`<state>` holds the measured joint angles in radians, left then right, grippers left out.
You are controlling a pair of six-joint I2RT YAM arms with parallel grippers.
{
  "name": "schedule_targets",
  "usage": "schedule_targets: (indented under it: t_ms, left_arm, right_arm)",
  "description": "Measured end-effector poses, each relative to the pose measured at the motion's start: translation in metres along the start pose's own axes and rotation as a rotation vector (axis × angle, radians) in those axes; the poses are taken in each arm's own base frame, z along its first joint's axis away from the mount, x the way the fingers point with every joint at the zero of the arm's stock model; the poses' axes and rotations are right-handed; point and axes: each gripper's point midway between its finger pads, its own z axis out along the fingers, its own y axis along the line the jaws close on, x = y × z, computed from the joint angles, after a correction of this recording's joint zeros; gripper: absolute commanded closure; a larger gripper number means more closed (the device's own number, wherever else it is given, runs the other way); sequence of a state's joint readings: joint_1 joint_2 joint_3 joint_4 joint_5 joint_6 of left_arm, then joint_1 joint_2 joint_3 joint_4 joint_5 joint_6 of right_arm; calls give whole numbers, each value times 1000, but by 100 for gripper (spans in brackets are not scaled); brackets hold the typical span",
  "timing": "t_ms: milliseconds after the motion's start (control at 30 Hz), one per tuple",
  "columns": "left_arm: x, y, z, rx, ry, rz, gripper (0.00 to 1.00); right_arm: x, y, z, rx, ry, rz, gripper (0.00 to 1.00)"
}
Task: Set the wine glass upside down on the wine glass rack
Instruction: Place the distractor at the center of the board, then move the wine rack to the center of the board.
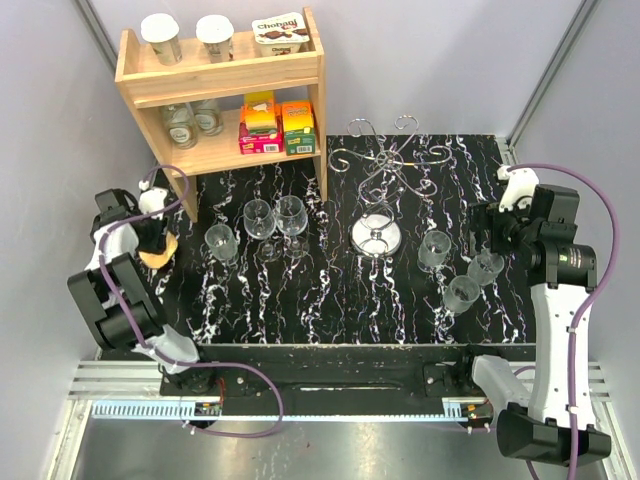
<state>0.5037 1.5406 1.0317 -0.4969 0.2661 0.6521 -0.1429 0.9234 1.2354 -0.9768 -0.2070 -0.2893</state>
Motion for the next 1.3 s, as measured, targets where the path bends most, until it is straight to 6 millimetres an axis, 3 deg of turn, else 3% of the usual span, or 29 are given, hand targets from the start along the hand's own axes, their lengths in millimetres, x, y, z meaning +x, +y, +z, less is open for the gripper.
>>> schedule_targets:
  t_ms: [100, 233, 300, 433, 533, 700, 833, 967, 1067, 1300]
  left_arm:
    - [-3, 2, 11, 6, 2, -4, 46]
    - [-3, -3, 22, 19, 12, 10, 32]
    - [-5, -6, 24, 23, 8, 20, 22]
    - [-8, -12, 21, 29, -11, 30, 16]
    - [-17, -14, 4, 15, -53, 36, 15]
    - [-62, -15, -56, -28, -227, 61, 12]
    - [-104, -20, -113, -55, -395, 86, 9]
    - [-125, -32, -152, -56, -503, 106, 7]
    - [-130, -46, -162, -27, -534, 115, 7]
    - [-126, -61, -161, 28, -512, 102, 7]
  right_arm:
    - [3, 0, 0, 3, 13, 3, 1]
    - [6, 1, -1, -2, 28, 12, 0]
    - [10, 4, -2, -15, 42, 14, 1]
    - [10, 19, -5, -101, 30, 1, 1]
    - [4, 30, -10, -158, -13, -15, 0]
    - [-9, 54, -2, -308, -99, -29, 2]
    - [10, 70, 25, -418, -120, -29, 6]
    - [30, 83, 48, -508, -128, -26, 10]
    - [27, 88, 66, -559, -189, -34, 11]
    - [9, 97, 106, -664, -395, -54, 10]
